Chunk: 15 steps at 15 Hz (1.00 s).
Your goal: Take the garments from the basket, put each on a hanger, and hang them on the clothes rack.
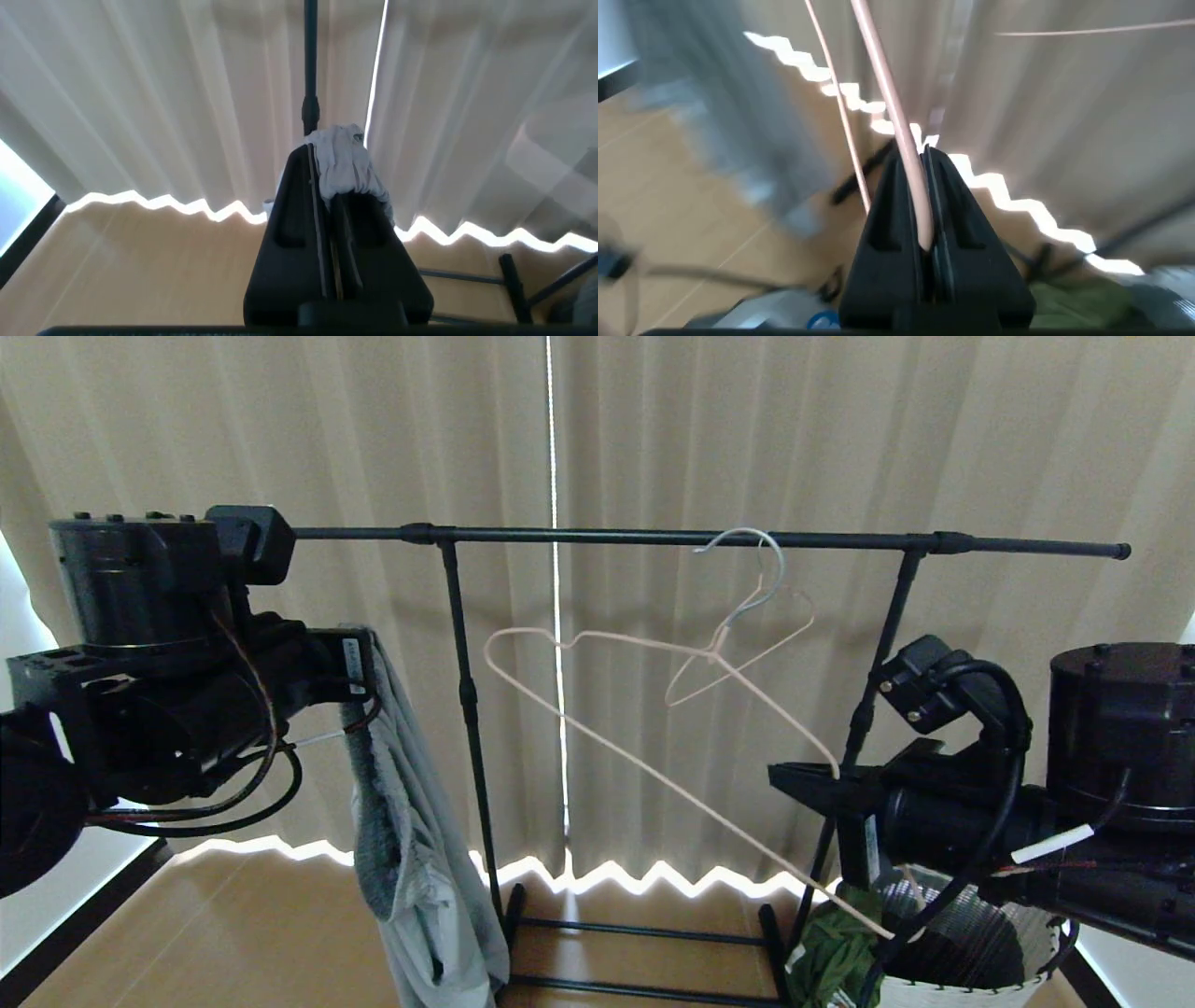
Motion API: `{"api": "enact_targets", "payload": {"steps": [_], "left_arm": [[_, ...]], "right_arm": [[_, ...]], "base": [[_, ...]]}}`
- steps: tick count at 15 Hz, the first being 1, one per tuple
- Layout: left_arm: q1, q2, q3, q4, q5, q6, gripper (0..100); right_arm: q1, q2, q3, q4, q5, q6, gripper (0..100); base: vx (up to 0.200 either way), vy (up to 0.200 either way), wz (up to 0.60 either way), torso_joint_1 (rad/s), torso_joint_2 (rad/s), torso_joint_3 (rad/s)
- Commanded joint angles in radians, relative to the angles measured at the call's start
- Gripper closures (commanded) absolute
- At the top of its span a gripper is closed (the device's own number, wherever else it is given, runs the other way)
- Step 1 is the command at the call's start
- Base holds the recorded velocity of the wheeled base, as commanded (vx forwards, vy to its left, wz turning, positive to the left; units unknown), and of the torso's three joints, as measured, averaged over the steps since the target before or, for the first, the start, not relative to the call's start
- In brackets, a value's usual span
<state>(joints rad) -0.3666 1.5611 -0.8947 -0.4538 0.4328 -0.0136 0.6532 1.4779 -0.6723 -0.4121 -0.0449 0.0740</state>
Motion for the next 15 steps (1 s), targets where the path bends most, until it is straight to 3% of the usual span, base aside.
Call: {"api": "enact_targets", "payload": {"steps": [1,7,11,15], "left_arm": [[0.002,0.043,-0.020,0.000,0.001,0.000,100],[0.002,0.043,-0.020,0.001,0.001,0.001,100],[0.003,0.042,-0.020,0.001,0.027,0.003,100],[0.002,0.034,-0.023,0.037,0.047,0.017,100]], "right_arm": [[0.088,0.015,0.005,0.003,0.005,0.003,100],[0.204,0.033,0.019,0.003,0.002,0.004,100],[0.204,0.039,0.025,0.001,0.002,0.004,100],[0.200,0.154,-0.061,0.007,-0.049,0.058,100]], "base": [[0.000,0.000,0.00,0.000,0.00,0.000],[0.000,0.000,0.00,0.000,0.00,0.000],[0.000,0.000,0.00,0.000,0.00,0.000],[0.000,0.000,0.00,0.000,0.00,0.000]]}}
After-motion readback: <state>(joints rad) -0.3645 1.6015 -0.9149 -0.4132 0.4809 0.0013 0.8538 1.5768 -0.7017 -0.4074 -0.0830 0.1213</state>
